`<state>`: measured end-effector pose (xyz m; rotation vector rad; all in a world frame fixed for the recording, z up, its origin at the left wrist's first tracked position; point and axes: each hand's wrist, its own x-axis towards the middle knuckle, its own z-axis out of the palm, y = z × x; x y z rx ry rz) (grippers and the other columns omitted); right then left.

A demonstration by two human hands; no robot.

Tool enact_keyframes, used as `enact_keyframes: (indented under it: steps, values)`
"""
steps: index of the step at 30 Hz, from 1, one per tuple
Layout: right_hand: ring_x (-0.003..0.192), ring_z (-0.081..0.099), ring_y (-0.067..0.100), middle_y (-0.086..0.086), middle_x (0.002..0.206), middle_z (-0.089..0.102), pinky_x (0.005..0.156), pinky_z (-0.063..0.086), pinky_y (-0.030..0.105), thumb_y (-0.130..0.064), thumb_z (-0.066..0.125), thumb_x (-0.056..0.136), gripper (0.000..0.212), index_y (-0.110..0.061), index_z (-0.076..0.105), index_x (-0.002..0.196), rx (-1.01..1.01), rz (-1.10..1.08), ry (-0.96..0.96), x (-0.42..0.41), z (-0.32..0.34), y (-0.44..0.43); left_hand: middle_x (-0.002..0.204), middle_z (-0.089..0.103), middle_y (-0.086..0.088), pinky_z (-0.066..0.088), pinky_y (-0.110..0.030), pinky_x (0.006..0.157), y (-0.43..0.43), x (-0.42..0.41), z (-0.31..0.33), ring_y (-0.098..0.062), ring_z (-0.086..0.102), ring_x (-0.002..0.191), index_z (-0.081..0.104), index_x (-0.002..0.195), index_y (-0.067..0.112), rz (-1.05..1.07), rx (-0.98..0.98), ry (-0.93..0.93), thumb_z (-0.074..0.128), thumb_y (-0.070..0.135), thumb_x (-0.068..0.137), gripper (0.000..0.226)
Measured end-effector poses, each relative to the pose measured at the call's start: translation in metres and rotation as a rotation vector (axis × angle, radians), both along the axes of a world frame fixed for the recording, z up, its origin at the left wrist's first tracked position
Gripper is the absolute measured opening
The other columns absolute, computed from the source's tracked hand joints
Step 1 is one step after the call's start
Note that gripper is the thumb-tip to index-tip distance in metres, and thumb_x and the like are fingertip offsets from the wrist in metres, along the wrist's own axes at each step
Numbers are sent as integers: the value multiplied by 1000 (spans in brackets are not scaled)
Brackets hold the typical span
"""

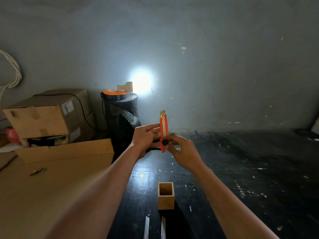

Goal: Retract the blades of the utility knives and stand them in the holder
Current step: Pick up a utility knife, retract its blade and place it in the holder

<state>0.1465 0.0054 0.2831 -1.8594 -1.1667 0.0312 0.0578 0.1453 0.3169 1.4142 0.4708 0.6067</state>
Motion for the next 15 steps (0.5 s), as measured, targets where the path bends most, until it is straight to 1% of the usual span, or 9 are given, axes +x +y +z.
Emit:
enact_keyframes:
  steps: [1,3,5,7,8,10,12,15]
  values:
    - [86,61,-1,-9,108,69,80,40,7,-24,65,95,23,-23,65,118,-1,-13,3,-1,0,-1,93,82,-8,63,-35,57,-2,0,0,-20,80,72,72,125,3,0,2,-1,62,-14,91,39]
    - [76,59,-7,-14,97,65,69,38,4,-28,69,92,20,-21,62,109,15,-51,31,-3,0,-2,96,82,-10,64,-37,60,-5,0,0,-21,80,74,72,125,2,4,8,-2,60,-15,92,39]
    - [72,57,-9,-19,93,61,63,38,4,-33,71,90,26,-21,58,109,37,-61,47,-6,-1,-4,100,82,-12,65,-37,62,-7,-1,-2,-22,81,77,72,125,3,12,16,-2,60,-14,92,39]
    - [73,58,-11,-22,95,62,61,39,2,-33,70,91,31,-25,56,117,46,-41,35,-11,-2,-6,100,82,-11,64,-36,61,-8,-2,-3,-22,81,77,73,124,4,19,11,-5,62,-13,92,38]
    - [74,57,-12,-19,99,65,61,39,0,-29,69,92,31,-27,57,120,42,-34,15,-12,-3,-8,100,82,-11,64,-37,61,-9,-3,-3,-22,81,77,73,124,4,17,7,-8,62,-13,92,38]
    - [74,56,-11,-10,109,69,61,40,-2,-21,66,95,28,-25,59,122,20,-33,-16,-12,-3,-9,100,82,-12,65,-38,62,-10,-5,-2,-24,81,77,72,124,4,7,2,-13,62,-13,92,37]
    - [71,56,-11,-10,104,68,59,40,-3,-21,66,95,23,-21,60,117,17,-44,-9,-13,-3,-11,99,82,-12,65,-37,61,-12,-7,-2,-22,81,77,72,123,5,4,11,-12,62,-14,92,37]
    - [70,57,-10,-19,93,62,57,41,3,-30,69,92,25,-21,57,112,44,-55,38,-17,-2,-14,98,83,-11,66,-38,63,-17,-8,-3,-23,81,79,73,121,6,2,30,-4,60,-15,92,38]
